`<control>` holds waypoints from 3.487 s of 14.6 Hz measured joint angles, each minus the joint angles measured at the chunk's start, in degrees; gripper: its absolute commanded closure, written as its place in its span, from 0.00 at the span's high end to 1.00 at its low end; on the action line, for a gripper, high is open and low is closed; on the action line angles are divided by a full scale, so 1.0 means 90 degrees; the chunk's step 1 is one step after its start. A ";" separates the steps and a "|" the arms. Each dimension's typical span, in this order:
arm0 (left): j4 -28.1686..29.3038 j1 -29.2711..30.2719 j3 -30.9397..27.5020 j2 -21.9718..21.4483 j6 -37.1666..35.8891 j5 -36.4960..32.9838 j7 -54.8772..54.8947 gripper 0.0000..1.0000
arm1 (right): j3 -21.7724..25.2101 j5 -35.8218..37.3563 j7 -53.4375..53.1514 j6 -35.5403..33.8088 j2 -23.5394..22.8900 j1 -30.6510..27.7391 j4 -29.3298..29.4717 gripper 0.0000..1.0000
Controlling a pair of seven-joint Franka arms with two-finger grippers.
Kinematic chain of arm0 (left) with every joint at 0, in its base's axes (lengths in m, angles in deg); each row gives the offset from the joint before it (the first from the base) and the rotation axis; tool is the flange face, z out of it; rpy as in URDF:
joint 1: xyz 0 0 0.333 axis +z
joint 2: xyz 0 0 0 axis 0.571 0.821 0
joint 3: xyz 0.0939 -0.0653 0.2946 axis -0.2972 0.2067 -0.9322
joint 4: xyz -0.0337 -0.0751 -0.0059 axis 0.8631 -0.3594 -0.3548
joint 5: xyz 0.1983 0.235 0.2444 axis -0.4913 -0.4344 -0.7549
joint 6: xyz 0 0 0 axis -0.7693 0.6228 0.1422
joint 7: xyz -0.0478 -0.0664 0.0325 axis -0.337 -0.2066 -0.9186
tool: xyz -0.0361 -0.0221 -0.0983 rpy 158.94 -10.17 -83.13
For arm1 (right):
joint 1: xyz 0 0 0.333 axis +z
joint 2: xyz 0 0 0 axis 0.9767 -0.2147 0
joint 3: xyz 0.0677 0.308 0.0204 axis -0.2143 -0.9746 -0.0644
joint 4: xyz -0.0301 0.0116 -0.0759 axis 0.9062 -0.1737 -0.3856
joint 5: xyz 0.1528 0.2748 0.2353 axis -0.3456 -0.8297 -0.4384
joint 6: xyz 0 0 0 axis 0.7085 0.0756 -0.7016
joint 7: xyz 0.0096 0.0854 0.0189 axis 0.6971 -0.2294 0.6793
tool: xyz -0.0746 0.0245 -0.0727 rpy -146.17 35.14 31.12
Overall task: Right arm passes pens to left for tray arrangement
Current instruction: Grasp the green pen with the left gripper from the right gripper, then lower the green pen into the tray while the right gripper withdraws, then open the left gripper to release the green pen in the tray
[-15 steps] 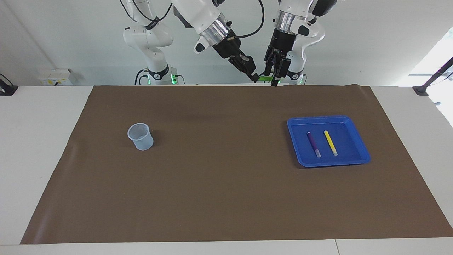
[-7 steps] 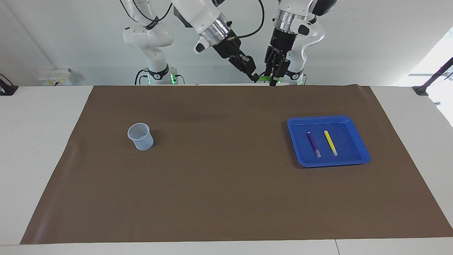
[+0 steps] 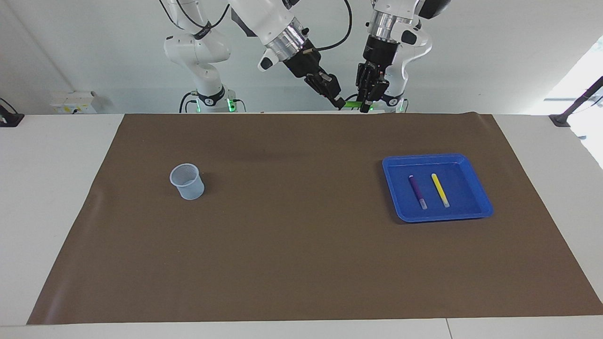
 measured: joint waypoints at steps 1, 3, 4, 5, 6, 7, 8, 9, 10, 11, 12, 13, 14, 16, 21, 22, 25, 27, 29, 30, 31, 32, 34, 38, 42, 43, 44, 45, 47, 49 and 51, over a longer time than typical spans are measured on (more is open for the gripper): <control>-0.0004 0.0036 0.0000 0.0005 0.0009 -0.0010 -0.0061 0.00 | -0.0009 -0.0003 -0.0009 0.0005 0.0001 0.0015 0.0003 0.00; -0.0008 0.0044 0.0001 0.0007 0.0002 -0.0018 -0.0084 0.00 | -0.0010 -0.0003 -0.0019 0.0019 -0.0002 0.0020 0.0002 0.00; -0.0013 0.0043 0.0005 0.0007 0.0005 -0.0047 -0.0085 0.00 | -0.0011 -0.0003 -0.0020 0.0021 -0.0002 0.0021 0.0003 0.00; -0.0022 0.0039 0.0012 0.0007 0.0006 -0.0092 -0.0085 0.00 | -0.0012 -0.0003 -0.0020 0.0025 -0.0002 0.0022 0.0003 0.00; -0.0031 0.0037 0.0018 0.0007 0.0006 -0.0126 -0.0089 0.00 | -0.0013 -0.0003 -0.0022 0.0029 -0.0002 0.0024 0.0004 0.00; -0.0037 0.0037 0.0022 0.0007 0.0006 -0.0142 -0.0093 0.00 | -0.0013 -0.0003 -0.0022 0.0030 -0.0002 0.0024 0.0006 0.00; -0.0042 0.0037 0.0022 0.0007 0.0006 -0.0150 -0.0095 0.00 | -0.0013 -0.0003 -0.0022 0.0030 -0.0002 0.0024 0.0008 0.18; -0.0044 0.0037 0.0023 0.0007 0.0006 -0.0155 -0.0097 0.00 | -0.0013 -0.0003 -0.0022 0.0030 -0.0002 0.0024 0.0009 0.59; -0.0049 0.0039 0.0022 0.0007 0.0012 -0.0169 -0.0097 0.00 | -0.0013 -0.0003 -0.0022 0.0030 -0.0003 0.0024 0.0007 0.91; -0.0054 0.0040 0.0023 0.0007 0.0013 -0.0180 -0.0097 0.00 | -0.0013 -0.0003 -0.0022 0.0029 -0.0006 0.0024 0.0006 0.99; -0.0061 0.0043 0.0020 0.0007 0.0012 -0.0208 -0.0096 0.00 | -0.0013 0.0010 -0.0022 0.0029 -0.0010 0.0020 0.0003 1.00; -0.0062 0.0043 0.0020 0.0007 0.0009 -0.0226 -0.0094 0.00 | -0.0008 0.0043 -0.0021 0.0029 -0.0019 0.0008 0.0003 1.00; -0.0062 0.0049 0.0020 0.0007 0.0009 -0.0235 -0.0094 0.00 | -0.0001 0.0120 -0.0011 0.0026 -0.0030 -0.0006 0.0004 1.00; -0.0062 0.0121 0.0017 0.0007 0.0009 -0.0247 -0.0087 0.00 | 0.0052 0.0296 0.0044 -0.0004 -0.0055 -0.0017 0.0002 1.00; -0.0041 0.0517 0.0004 0.0047 -0.0029 -0.0261 0.0536 0.00 | 0.0738 0.0741 0.1227 -0.0676 -0.0066 -0.0042 -0.0131 1.00; 0.0001 0.0697 -0.0018 0.0061 -0.0051 -0.0261 0.0932 0.00 | 0.0966 0.0781 0.1633 -0.0796 -0.0059 -0.0056 -0.0222 1.00; 0.0166 0.1106 -0.0405 0.0292 -0.0104 -0.0249 0.2473 0.00 | 0.1531 0.1395 0.2914 -0.1105 -0.0049 -0.0097 -0.0534 1.00; 0.0247 0.1126 -0.0742 0.0606 -0.0218 -0.0249 0.3654 0.00 | 0.1787 0.1914 0.3562 -0.1126 -0.0050 -0.0096 -0.0758 1.00; 0.0383 0.1177 -0.0861 0.0915 -0.0275 -0.0249 0.4830 0.00 | 0.2118 0.2250 0.4339 -0.1156 -0.0051 -0.0095 -0.0936 1.00; 0.0470 0.1266 -0.0867 0.1043 -0.0284 -0.0250 0.5372 0.00 | 0.2314 0.2392 0.4764 -0.1187 -0.0051 -0.0096 -0.0994 1.00; 0.0576 0.1408 -0.0870 0.1152 -0.0288 -0.0251 0.6013 0.00 | 0.2540 0.2568 0.5222 -0.1249 -0.0051 -0.0097 -0.1036 1.00; 0.0690 0.1587 -0.0877 0.1244 -0.0290 -0.0251 0.6676 0.00 | 0.2768 0.2730 0.5662 -0.1339 -0.0050 -0.0101 -0.1053 1.00; 0.0887 0.1972 -0.0892 0.1421 -0.0289 -0.0257 0.7985 0.00 | 0.3176 0.3004 0.6424 -0.1550 -0.0046 -0.0106 -0.1055 1.00; 0.1103 0.2401 -0.0911 0.2150 -0.0047 -0.1178 1.0113 0.00 | 0.3611 0.3551 0.7263 -0.2031 -0.0004 -0.0105 -0.0933 1.00; 0.1133 0.2417 -0.0899 0.3457 0.0796 -0.2671 1.1213 0.00 | 0.3892 0.3713 0.7818 -0.2761 0.0056 -0.0101 -0.0450 1.00; 0.1130 0.2417 -0.0898 0.3716 0.0922 -0.2933 1.1478 0.00 | 0.3954 0.3713 0.7930 -0.2991 0.0063 -0.0100 -0.0287 1.00; 0.1128 0.2417 -0.0897 0.3928 0.1007 -0.3136 1.1688 0.00 | 0.4000 0.3713 0.8018 -0.3222 0.0066 -0.0100 -0.0119 1.00; 0.1128 0.2417 -0.0895 0.4084 0.1085 -0.3325 1.1802 0.00 | 0.4028 0.3713 0.8091 -0.3452 0.0068 -0.0100 0.0041 1.00; 0.1138 0.2414 -0.0886 0.4311 0.1231 -0.3673 1.1884 0.00 | 0.4035 0.3712 0.8166 -0.3854 0.0075 -0.0094 0.0298 1.00; 0.1167 0.2412 -0.0876 0.4497 0.1386 -0.3860 1.1905 0.00 | 0.4033 0.3700 0.8173 -0.4223 0.0080 -0.0074 0.0492 1.00; 0.1173 0.2412 -0.0873 0.4609 0.1484 -0.3913 1.1922 0.00 | 0.4008 0.3692 0.8173 -0.4417 0.0092 -0.0060 0.0569 1.00</control>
